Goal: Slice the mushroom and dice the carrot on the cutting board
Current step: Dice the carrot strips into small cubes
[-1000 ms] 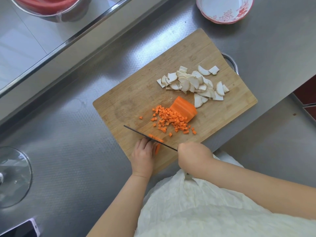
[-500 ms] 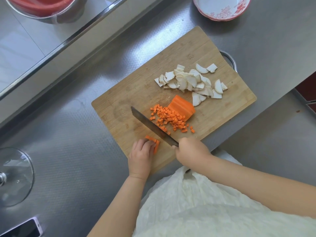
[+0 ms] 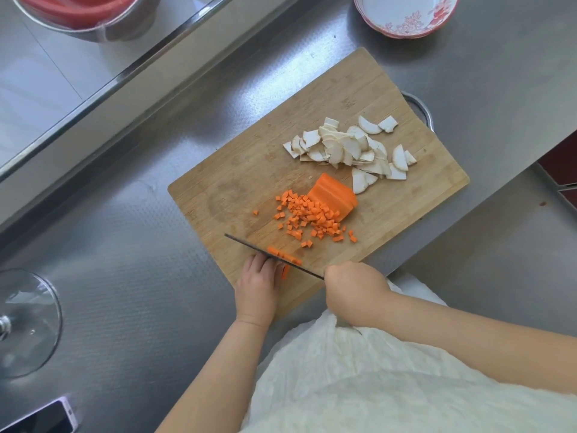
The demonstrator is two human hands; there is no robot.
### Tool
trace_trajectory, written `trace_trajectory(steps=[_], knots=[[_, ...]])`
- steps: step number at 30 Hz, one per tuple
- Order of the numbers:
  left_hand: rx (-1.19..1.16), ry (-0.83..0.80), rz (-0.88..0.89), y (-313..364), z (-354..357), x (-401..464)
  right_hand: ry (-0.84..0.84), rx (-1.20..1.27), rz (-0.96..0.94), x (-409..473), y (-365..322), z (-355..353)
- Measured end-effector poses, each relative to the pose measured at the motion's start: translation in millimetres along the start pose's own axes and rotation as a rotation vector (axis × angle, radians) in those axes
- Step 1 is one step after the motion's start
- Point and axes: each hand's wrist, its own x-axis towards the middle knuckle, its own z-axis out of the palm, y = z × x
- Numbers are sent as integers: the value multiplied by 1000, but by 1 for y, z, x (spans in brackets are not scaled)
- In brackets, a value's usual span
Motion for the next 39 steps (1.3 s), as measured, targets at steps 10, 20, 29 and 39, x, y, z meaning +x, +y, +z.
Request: trace_trajectory(steps=[10, 20, 29, 39], knots=[[-1, 10, 12, 0, 0, 0, 4, 261, 98, 27, 1, 6], [14, -43, -25, -2, -1, -6, 133, 196, -74, 17, 11, 15], [19, -22, -11, 1, -5, -4, 34, 42, -54, 12, 1, 11], [1, 9, 2, -5, 1, -6, -2, 107, 25, 24, -9, 12]])
